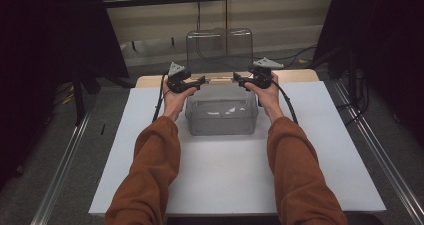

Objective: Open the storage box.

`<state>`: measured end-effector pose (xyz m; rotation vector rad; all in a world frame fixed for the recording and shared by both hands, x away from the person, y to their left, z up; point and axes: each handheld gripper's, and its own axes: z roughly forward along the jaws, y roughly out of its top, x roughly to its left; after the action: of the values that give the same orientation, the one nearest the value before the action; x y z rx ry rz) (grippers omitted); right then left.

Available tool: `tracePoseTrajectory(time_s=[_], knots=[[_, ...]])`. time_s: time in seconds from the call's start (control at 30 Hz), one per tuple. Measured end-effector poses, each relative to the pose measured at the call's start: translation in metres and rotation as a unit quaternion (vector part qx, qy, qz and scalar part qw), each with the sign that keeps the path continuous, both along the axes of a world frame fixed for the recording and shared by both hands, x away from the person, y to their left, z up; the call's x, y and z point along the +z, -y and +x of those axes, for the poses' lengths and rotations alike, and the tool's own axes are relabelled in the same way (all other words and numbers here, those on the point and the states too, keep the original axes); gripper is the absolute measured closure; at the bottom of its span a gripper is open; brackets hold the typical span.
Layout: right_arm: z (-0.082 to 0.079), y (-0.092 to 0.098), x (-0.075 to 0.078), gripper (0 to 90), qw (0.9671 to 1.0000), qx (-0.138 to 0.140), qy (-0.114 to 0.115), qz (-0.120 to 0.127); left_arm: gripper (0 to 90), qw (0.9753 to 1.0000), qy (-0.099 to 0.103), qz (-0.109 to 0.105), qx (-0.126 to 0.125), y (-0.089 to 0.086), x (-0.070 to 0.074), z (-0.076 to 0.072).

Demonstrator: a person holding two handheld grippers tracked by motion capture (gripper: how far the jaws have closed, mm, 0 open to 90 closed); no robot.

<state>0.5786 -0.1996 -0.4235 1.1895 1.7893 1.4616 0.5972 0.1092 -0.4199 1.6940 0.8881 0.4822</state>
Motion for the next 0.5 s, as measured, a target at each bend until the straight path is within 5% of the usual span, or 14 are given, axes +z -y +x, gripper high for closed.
tracePoseTrajectory(time_s=[0.23,0.3,0.5], knots=[[0.0001,0.0012,-0.0041,13.3,0.9998,0.005,-0.019,0.008,24.1,0.9988,-0.036,-0.031,0.013,-0.0021,-0.0029,0.0022],[0.0005,0.0027,-0.0063,13.1,0.9992,0.006,-0.029,0.027,23.7,0.9982,-0.044,-0.038,0.014,-0.0026,-0.0036,0.0029],[0.0022,0.003,-0.0075,13.4,0.9985,0.005,-0.038,0.039,22.8,0.9975,-0.055,-0.04,0.018,-0.0013,-0.0027,0.0036]])
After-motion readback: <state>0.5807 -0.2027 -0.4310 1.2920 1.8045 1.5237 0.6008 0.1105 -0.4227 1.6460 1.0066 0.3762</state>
